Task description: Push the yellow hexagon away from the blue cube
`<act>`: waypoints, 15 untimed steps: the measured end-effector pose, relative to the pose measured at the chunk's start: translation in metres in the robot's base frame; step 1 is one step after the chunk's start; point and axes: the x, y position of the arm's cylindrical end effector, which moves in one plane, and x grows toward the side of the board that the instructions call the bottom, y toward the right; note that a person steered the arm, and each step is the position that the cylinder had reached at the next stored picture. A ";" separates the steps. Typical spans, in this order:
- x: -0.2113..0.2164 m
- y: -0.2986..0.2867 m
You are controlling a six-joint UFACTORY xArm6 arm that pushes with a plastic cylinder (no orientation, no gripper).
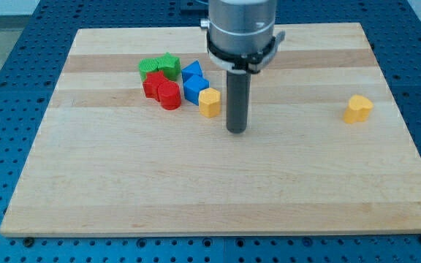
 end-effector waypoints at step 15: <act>-0.075 -0.047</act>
